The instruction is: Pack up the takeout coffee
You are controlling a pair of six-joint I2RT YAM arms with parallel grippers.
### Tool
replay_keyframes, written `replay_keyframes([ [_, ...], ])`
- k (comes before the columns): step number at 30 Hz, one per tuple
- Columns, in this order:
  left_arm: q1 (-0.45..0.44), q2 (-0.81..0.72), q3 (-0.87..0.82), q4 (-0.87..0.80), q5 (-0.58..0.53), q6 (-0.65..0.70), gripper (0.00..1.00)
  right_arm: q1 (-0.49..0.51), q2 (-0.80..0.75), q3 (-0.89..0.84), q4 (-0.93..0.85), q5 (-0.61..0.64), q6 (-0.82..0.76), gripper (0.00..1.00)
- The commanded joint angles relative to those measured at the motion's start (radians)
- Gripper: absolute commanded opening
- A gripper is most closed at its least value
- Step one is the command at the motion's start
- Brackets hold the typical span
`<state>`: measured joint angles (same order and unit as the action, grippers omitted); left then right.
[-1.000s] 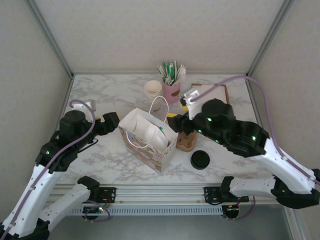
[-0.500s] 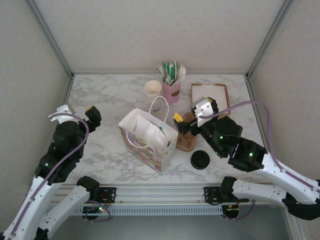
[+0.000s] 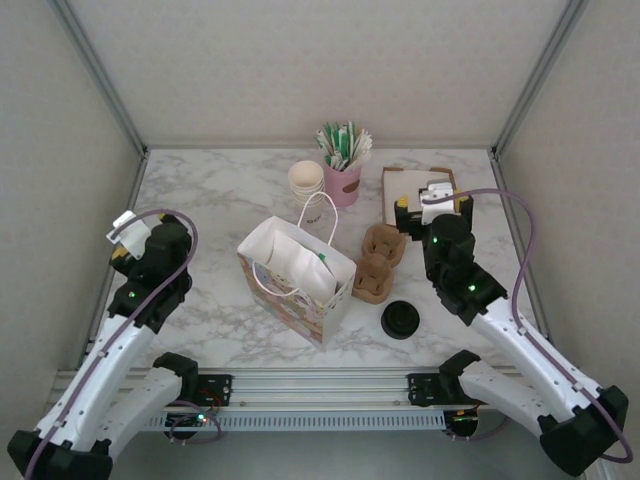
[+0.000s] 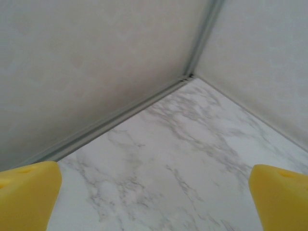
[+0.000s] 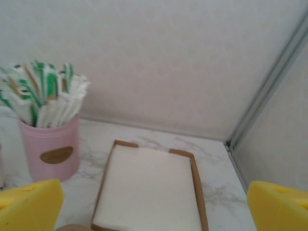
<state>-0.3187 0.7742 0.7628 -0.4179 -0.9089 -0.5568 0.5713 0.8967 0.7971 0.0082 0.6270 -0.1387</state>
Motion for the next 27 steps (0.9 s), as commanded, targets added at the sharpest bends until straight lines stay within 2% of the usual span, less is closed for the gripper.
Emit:
replay_keyframes([
  [1,0.043,0.051,-0.035,0.027,-0.075,-0.107,1.00,-0.055,0.034,-0.041,0.105,-0.038,0.069,0.99],
  [6,0.083,0.124,-0.098,0.086,-0.112,-0.118,1.00,-0.201,0.074,-0.132,0.172,-0.062,0.166,0.99],
  [10,0.113,0.148,-0.193,0.244,-0.091,-0.065,1.00,-0.287,0.132,-0.212,0.241,-0.094,0.226,0.99],
  [16,0.147,0.234,-0.276,0.436,-0.007,0.055,1.00,-0.333,0.252,-0.306,0.358,-0.072,0.237,0.99],
  [17,0.156,0.251,-0.269,0.439,0.019,0.072,1.00,-0.339,0.270,-0.316,0.376,-0.070,0.239,0.99],
  [20,0.170,0.296,-0.264,0.528,0.137,0.233,1.00,-0.359,0.316,-0.342,0.440,-0.087,0.235,0.99],
  [27,0.190,0.405,-0.338,0.754,0.264,0.377,1.00,-0.371,0.446,-0.357,0.544,-0.084,0.220,0.99],
])
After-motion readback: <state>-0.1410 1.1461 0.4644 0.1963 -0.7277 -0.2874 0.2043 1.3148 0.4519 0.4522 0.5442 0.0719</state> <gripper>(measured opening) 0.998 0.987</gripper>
